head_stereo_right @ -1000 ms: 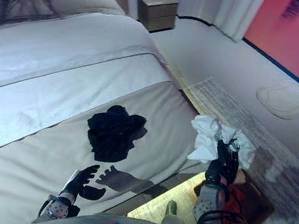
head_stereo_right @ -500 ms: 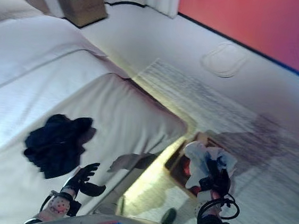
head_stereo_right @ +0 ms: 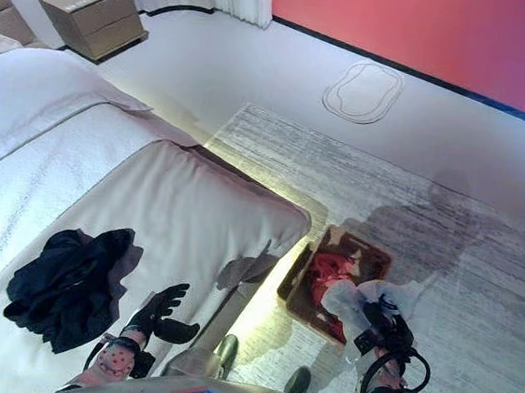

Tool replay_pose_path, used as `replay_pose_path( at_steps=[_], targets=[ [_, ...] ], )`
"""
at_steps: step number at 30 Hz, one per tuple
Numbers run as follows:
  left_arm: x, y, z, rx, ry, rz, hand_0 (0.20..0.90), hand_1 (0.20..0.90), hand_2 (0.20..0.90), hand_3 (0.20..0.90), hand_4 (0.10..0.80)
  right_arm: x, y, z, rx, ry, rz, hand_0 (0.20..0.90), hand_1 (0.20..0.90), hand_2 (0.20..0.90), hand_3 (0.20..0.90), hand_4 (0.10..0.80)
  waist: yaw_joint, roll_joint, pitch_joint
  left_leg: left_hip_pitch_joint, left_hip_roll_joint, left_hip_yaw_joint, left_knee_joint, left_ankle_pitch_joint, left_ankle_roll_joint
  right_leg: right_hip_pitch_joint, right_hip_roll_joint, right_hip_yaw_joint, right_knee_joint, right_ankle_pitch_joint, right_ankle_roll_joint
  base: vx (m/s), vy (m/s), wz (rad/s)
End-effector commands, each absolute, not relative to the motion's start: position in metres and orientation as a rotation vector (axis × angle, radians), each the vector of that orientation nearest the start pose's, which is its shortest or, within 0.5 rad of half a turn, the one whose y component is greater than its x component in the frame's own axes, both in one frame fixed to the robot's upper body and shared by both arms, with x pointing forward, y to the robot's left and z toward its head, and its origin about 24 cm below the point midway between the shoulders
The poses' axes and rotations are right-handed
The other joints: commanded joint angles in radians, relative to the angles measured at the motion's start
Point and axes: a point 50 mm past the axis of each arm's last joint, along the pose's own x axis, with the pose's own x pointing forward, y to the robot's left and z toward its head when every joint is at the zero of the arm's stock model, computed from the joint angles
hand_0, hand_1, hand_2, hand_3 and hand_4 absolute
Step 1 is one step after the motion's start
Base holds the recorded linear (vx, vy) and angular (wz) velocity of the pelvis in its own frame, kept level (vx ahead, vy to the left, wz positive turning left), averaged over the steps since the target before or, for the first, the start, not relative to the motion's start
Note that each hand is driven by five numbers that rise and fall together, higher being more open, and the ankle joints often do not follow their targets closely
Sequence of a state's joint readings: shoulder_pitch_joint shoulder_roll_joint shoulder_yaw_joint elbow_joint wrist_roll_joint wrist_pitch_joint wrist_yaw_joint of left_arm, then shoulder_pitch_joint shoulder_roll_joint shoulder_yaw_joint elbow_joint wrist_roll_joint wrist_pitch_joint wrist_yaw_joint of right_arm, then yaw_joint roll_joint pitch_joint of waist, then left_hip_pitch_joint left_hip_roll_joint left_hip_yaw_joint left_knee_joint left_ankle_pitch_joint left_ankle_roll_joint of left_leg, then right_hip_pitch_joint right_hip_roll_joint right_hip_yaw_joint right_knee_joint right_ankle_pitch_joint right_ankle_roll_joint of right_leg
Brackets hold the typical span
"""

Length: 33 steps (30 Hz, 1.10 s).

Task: Pick up the clothes from the bed and place them into the basket

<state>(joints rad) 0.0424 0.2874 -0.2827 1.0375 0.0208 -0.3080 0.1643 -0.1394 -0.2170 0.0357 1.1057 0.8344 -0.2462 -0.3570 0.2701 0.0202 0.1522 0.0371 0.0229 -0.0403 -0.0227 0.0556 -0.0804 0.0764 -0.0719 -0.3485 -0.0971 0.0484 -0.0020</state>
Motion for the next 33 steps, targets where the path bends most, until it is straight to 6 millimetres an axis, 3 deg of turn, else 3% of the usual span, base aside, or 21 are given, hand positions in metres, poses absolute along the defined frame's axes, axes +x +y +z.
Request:
replay_pose_path(
  at_steps=[1, 23, 24, 25, 33],
  targets=[
    [0.136, 0.231, -0.129, 0.493, 0.708, -0.016, 0.9, 0.9, 0.9, 0.9, 0.8, 0.207, -0.282, -0.087, 0.304, 0.512, -0.821, 0.3, 0.3, 0.3, 0.2, 0.1, 0.033, -0.003, -0.044, -0.12, -0.002, 0.016, -0.018, 0.048, -0.005, 0.09, -0.04, -0.083, 0.033, -0.055, 0.075, 0.069, 0.034, 0.18],
    [0.118, 0.225, -0.133, 0.489, 0.718, -0.077, 0.9, 0.9, 0.9, 0.9, 0.8, 0.213, -0.305, -0.074, 0.279, 0.485, -0.857, 0.3, 0.3, 0.3, 0.2, 0.1, 0.059, 0.024, -0.032, -0.124, -0.025, -0.008, -0.006, 0.051, -0.009, 0.109, -0.043, -0.117, 0.049, -0.074, 0.067, 0.046, 0.004, 0.04],
    [0.117, 0.225, -0.134, 0.488, 0.718, -0.074, 0.9, 0.9, 0.9, 0.9, 0.8, 0.213, -0.307, -0.074, 0.274, 0.483, -0.862, 0.444, 0.444, 0.444, 0.367, 0.267, 0.061, 0.025, -0.03, -0.119, -0.025, -0.009, -0.008, 0.047, -0.012, 0.112, -0.042, -0.116, 0.05, -0.079, 0.066, 0.015, -0.01, 0.03],
    [0.117, 0.225, -0.134, 0.488, 0.718, -0.072, 0.9, 0.9, 0.9, 0.9, 0.8, 0.214, -0.308, -0.073, 0.266, 0.477, -0.86, 0.9, 0.9, 0.9, 0.9, 0.8, 0.062, 0.026, -0.028, -0.118, -0.027, -0.01, -0.007, 0.046, -0.012, 0.113, -0.044, -0.118, 0.051, -0.079, 0.067, 0.031, -0.021, 0.03],
    [0.113, 0.225, -0.134, 0.481, 0.721, -0.074, 0.9, 0.9, 0.9, 0.9, 0.8, 0.213, -0.317, -0.069, 0.266, 0.47, -0.872, 0.9, 0.9, 0.9, 0.9, 0.8, 0.062, 0.027, -0.027, -0.11, -0.026, -0.012, -0.009, 0.044, -0.015, 0.119, -0.044, -0.122, 0.052, -0.083, 0.068, 0.0, 0.0, 0.0]
  ],
)
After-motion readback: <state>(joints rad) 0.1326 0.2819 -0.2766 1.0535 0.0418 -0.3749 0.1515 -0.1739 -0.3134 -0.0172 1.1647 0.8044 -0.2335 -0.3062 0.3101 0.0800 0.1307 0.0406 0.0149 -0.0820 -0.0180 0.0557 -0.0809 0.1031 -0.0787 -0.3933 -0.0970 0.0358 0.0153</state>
